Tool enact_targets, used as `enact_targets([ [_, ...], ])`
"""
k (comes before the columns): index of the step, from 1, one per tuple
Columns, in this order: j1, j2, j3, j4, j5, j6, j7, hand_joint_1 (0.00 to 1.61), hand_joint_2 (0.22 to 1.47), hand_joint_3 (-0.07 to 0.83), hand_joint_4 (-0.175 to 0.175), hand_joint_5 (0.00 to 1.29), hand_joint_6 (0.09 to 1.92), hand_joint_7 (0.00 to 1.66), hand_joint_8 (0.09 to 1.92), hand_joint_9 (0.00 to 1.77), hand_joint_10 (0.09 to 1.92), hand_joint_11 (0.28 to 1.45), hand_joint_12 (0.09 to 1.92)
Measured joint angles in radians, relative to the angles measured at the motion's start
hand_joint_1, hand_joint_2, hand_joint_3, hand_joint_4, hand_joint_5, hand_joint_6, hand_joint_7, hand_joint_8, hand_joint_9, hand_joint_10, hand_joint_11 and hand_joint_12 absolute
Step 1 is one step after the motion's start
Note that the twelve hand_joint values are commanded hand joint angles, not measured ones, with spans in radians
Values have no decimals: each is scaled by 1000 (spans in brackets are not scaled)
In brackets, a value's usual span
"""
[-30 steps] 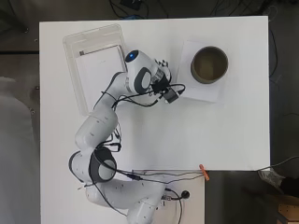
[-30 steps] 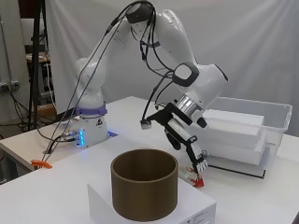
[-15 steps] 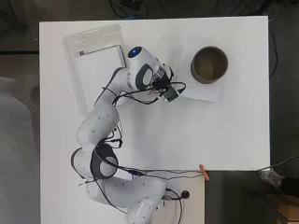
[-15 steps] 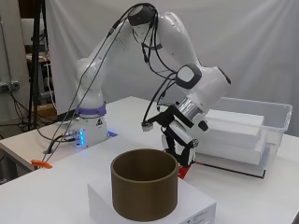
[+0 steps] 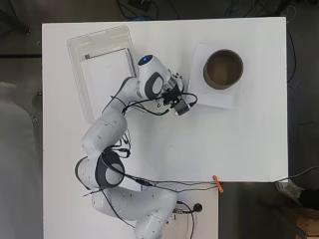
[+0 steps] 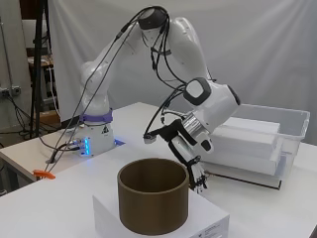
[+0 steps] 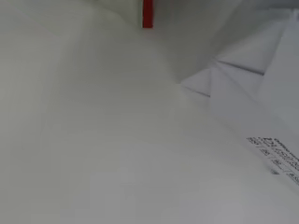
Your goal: Teleoperate dual arm-hand system to remove items from a box
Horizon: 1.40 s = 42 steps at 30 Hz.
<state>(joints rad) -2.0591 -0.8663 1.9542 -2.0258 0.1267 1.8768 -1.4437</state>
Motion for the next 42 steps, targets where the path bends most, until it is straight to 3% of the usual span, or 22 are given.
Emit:
enact_targets([
  [1, -2, -3, 5, 3, -3, -5, 5, 349, 1073, 38, -67, 69, 87, 228, 87, 321, 87, 406, 87],
  [2, -2, -6, 11, 6, -4, -7, 10, 495, 1158, 36, -21, 305, 87, 455, 87, 544, 87, 515, 87],
  [4, 3, -7, 25, -6, -3, -5, 6, 1035, 1234, -18, 112, 649, 1250, 734, 1146, 939, 1176, 788, 1082],
  [5, 9, -4, 23, -18, 11, 3, -10, 1165, 1245, -31, 144, 723, 1578, 830, 1525, 1044, 1534, 868, 1447],
  [7, 16, 3, -1, -34, 63, 7, -59, 1248, 1255, -35, 169, 750, 1842, 875, 1843, 1083, 1831, 896, 1745],
  [9, 29, 13, -46, -44, 127, -9, -91, 1226, 1256, -30, 175, 747, 1905, 856, 1920, 1052, 1902, 858, 1800],
  [11, 57, 18, -81, -56, 141, -3, -94, 1195, 1252, -24, 175, 748, 1918, 853, 1920, 1041, 1917, 843, 1813],
  [12, 76, 23, -105, -61, 148, 9, -96, 1102, 1260, -21, 144, 733, 1753, 810, 1920, 1000, 1919, 801, 1805],
  [15, 182, 82, -291, -67, 213, 14, -143, 958, 1223, -9, 168, 779, 1342, 756, 1920, 958, 1919, 715, 1788],
  [19, 251, 130, -558, -61, 397, 4, -331, 968, 1190, -3, 164, 835, 1205, 805, 1920, 1054, 1920, 819, 1892],
  [22, 168, 341, -561, -52, 280, -1, -252, 984, 1183, -1, 142, 846, 1186, 798, 1914, 1057, 1920, 845, 1915],
  [25, 118, 643, -335, -36, -4, -9, -57, 1024, 1180, -2, 61, 857, 1169, 819, 1833, 1044, 1917, 833, 1898],
  [27, 106, 822, -141, -12, -168, -14, 30, 1164, 1167, -3, -95, 911, 1007, 858, 1520, 1019, 1825, 796, 1856],
  [29, 80, 942, 44, 7, -254, -13, 85, 1227, 1146, -2, -156, 1003, 783, 879, 1428, 997, 1728, 784, 1821],
  [31, 66, 978, 194, 24, -261, -6, 99, 1104, 1130, 2, 37, 977, 943, 815, 1605, 980, 1795, 803, 1848],
  [32, 74, 967, 232, 35, -251, -5, 103, 1063, 1133, 3, 94, 956, 1013, 786, 1710, 978, 1846, 825, 1876],
  [34, 113, 924, 222, 53, -239, -4, 110, 1019, 1141, 3, 154, 925, 1095, 821, 1873, 1066, 1901, 920, 1909],
  [36, 169, 877, 108, 67, -242, -8, 131, 1000, 1154, 4, 167, 896, 1159, 858, 1920, 1130, 1917, 995, 1918],
  [37, 187, 868, 31, 73, -256, -11, 144, 849, 1118, -5, 124, 709, 864, 781, 1574, 999, 1673, 832, 1720],
  [39, 194, 877, -164, 89, -285, -19, 170, 457, 979, -11, 63, 399, 292, 533, 581, 685, 683, 597, 718],
  [40, 186, 887, -273, 96, -302, -22, 182, 375, 955, -7, 54, 374, 153, 492, 305, 645, 373, 595, 399],
  [42, 177, 891, -448, 105, -319, -16, 180, 287, 947, -1, 58, 443, 87, 586, 87, 699, 104, 647, 110],
])
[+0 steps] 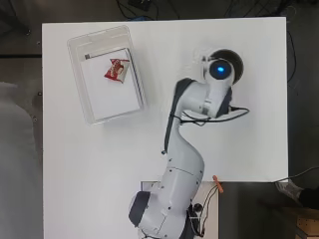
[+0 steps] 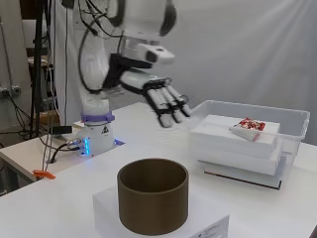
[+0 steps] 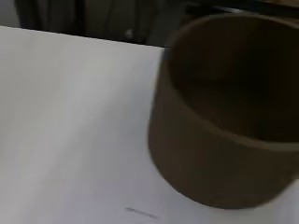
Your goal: Teleoperate dual arm-hand system to remove items from a box
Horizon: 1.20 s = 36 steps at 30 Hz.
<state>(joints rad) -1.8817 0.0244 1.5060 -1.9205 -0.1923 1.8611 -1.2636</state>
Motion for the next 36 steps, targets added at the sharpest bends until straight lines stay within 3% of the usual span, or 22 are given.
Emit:
enact_targets([
  [3, 47, -69, -145, 5, 29, 6, -33, 236, 953, 0, 67, 526, 87, 723, 87, 811, 87, 718, 87],
  [6, 64, -108, -72, 7, -24, 4, 13, 181, 945, -3, 51, 482, 87, 699, 87, 801, 87, 715, 87],
  [13, -16, 152, 375, -29, -246, -9, 136, 143, 952, 0, 21, 437, 87, 636, 87, 724, 87, 659, 87],
  [18, 3, 198, 487, -81, -244, -17, 184, 207, 938, -4, -2, 423, 87, 597, 87, 656, 87, 606, 87],
  [22, 67, 86, 421, -77, -186, -6, 123, 232, 936, -3, -43, 405, 87, 600, 87, 643, 87, 582, 87],
  [25, 177, 37, 312, -68, -210, -10, 134, 233, 928, -5, -69, 349, 87, 538, 87, 586, 87, 536, 87],
  [34, 1123, 238, -327, 20, -382, -71, 245, 202, 925, -2, -76, 354, 87, 523, 87, 562, 87, 525, 87],
  [36, 1205, 262, -418, 41, -404, -91, 265, 207, 922, -3, -74, 350, 87, 505, 87, 535, 87, 510, 87],
])
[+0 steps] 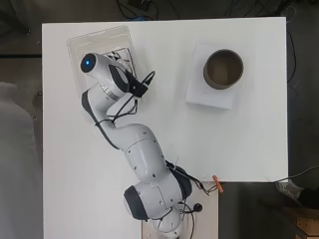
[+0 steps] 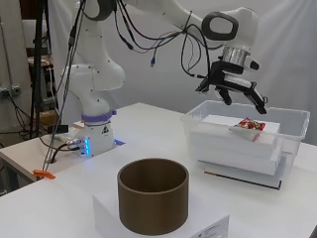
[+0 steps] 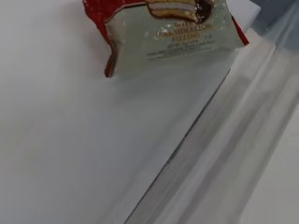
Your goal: Teleoperate dual arm-hand system to remove items from a box
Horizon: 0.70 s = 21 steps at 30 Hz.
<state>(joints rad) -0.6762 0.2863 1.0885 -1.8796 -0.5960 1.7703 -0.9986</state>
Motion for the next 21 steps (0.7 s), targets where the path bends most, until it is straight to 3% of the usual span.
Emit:
enact_targets([
  [9, 232, 82, -214, 92, -63, -97, 55, 237, 911, -4, -72, 278, 87, 432, 87, 467, 87, 465, 87],
  [10, 258, 93, -237, 105, -68, -109, 59, 308, 953, 2, -60, 368, 87, 540, 87, 568, 87, 526, 87],
  [11, 285, 105, -261, 121, -70, -125, 63, 693, 1038, 4, -100, 540, 474, 634, 457, 711, 411, 653, 87],
  [12, 309, 115, -283, 133, -70, -139, 67, 989, 1110, -6, -134, 654, 876, 693, 787, 796, 799, 686, 411],
  [13, 328, 124, -304, 145, -65, -156, 76, 1168, 1134, -9, -154, 775, 1022, 758, 903, 854, 1035, 662, 710],
  [14, 344, 132, -323, 158, -50, -175, 87, 1265, 1136, -5, -165, 862, 1075, 800, 937, 896, 1122, 625, 860],
  [15, 361, 138, -343, 176, -25, -199, 100, 1309, 1144, -3, -171, 899, 1135, 805, 974, 899, 1152, 595, 880],
  [16, 374, 141, -360, 196, 9, -221, 111, 1289, 1147, -3, -174, 909, 1128, 845, 1024, 914, 879, 586, 793],
  [17, 377, 140, -365, 205, 28, -227, 116, 1184, 1140, -2, -48, 928, 1085, 854, 761, 938, 576, 597, 666],
  [18, 376, 134, -366, 205, 42, -225, 116, 1100, 1137, 0, 53, 932, 1066, 873, 474, 967, 340, 630, 522],
  [19, 376, 121, -368, 196, 55, -216, 112, 1045, 1142, -1, 113, 922, 1074, 905, 267, 1000, 188, 668, 416],
  [20, 377, 89, -378, 171, 80, -192, 92, 1099, 1138, 21, 22, 935, 1113, 891, 499, 1035, 101, 707, 354],
  [21, 378, 56, -394, 150, 105, -171, 70, 1060, 1151, 16, 63, 908, 1139, 862, 462, 1049, 87, 726, 311],
])
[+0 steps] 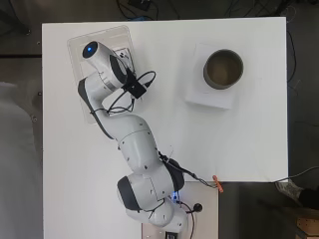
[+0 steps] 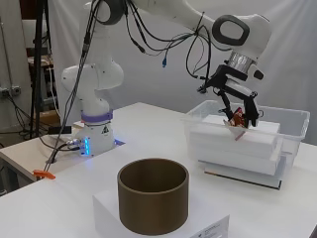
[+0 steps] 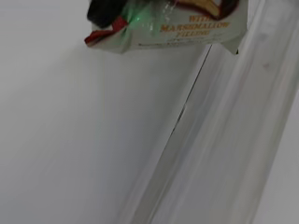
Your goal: Teleoperate dual arm-hand system to remove items from a box
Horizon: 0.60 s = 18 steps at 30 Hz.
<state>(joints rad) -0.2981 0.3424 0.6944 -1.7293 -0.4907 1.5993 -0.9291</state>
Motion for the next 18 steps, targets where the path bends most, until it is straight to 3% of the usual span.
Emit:
enact_targets([
  [2, 7, -96, -51, -41, 53, 50, -41, 997, 1167, 5, 141, 873, 1158, 876, 189, 1034, 87, 738, 238],
  [3, 10, -146, -80, -54, 76, 72, -50, 1121, 1166, 5, 32, 854, 1168, 899, 104, 963, 426, 760, 237],
  [4, 7, -192, -110, -61, 97, 83, -61, 1089, 1167, 2, 66, 857, 1161, 906, 87, 923, 477, 770, 248],
  [5, -1, -226, -132, -65, 109, 90, -72, 1178, 1168, 3, -15, 843, 1176, 914, 87, 880, 743, 779, 285],
  [6, -11, -258, -150, -72, 118, 100, -84, 1253, 1167, 10, -86, 830, 1193, 850, 438, 893, 957, 779, 348],
  [7, -19, -299, -178, -92, 131, 123, -102, 1297, 1176, 8, -130, 810, 1221, 782, 790, 898, 1108, 739, 498],
  [8, -16, -335, -212, -118, 144, 141, -118, 1320, 1186, 6, -153, 788, 1251, 752, 697, 849, 1199, 686, 638],
  [11, -8, -398, -315, -165, 169, 150, -140, 1329, 1223, 1, -174, 723, 1361, 644, 1205, 842, 1353, 586, 1122],
  [14, -15, -377, -404, -132, 179, 150, -154, 1323, 1243, 1, -175, 685, 1415, 602, 1337, 817, 1430, 557, 1280],
  [18, -24, -243, -544, -1, 198, 165, -196, 1316, 1252, 0, -175, 682, 1556, 631, 1227, 774, 1468, 582, 1487],
])
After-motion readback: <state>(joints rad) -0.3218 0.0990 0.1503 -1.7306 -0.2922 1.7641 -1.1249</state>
